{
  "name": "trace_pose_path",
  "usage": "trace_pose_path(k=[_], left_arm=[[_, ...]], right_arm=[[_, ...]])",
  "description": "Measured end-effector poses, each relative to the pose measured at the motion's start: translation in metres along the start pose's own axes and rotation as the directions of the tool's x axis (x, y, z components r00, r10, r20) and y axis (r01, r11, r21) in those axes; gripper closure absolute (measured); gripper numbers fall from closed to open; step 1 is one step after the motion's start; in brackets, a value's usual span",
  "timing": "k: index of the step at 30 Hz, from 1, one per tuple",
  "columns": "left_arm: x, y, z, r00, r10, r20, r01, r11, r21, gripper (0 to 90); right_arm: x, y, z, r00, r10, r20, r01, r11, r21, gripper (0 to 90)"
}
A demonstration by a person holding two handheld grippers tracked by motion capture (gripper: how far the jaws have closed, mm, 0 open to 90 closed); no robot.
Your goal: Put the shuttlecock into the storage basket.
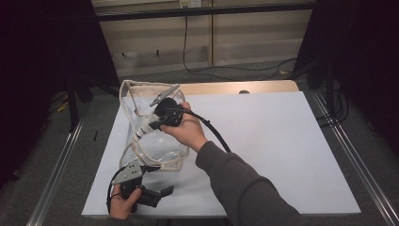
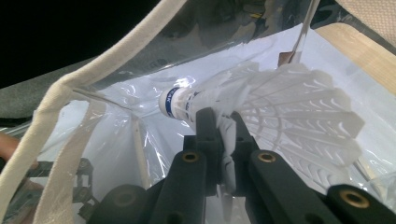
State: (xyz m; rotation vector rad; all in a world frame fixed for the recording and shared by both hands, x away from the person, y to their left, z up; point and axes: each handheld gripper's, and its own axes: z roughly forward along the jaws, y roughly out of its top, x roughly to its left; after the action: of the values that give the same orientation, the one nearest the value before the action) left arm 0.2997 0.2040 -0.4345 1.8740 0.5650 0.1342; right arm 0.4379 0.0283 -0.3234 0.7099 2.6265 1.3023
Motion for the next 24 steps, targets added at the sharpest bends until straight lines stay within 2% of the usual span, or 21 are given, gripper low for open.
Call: trace_pose_path(k=[14, 24], left_arm=[[-0.0005, 0.0, -0.0004, 1.0, -0.005, 0.001, 0.005, 1.0, -0.002, 2.4], [-0.0005, -0.0001, -0.001, 1.0, -0.004, 0.002, 0.004, 1.0, -0.003, 2.4]], right_arm=[[0.0015, 0.005, -0.0021, 1.0, -0.001, 0.001, 0.001, 1.0, -0.002, 87.4], [0.0037, 0.0066, 0.0046, 0.9999, -0.01, -0.003, 0.01, 1.0, 0.022, 87.4]])
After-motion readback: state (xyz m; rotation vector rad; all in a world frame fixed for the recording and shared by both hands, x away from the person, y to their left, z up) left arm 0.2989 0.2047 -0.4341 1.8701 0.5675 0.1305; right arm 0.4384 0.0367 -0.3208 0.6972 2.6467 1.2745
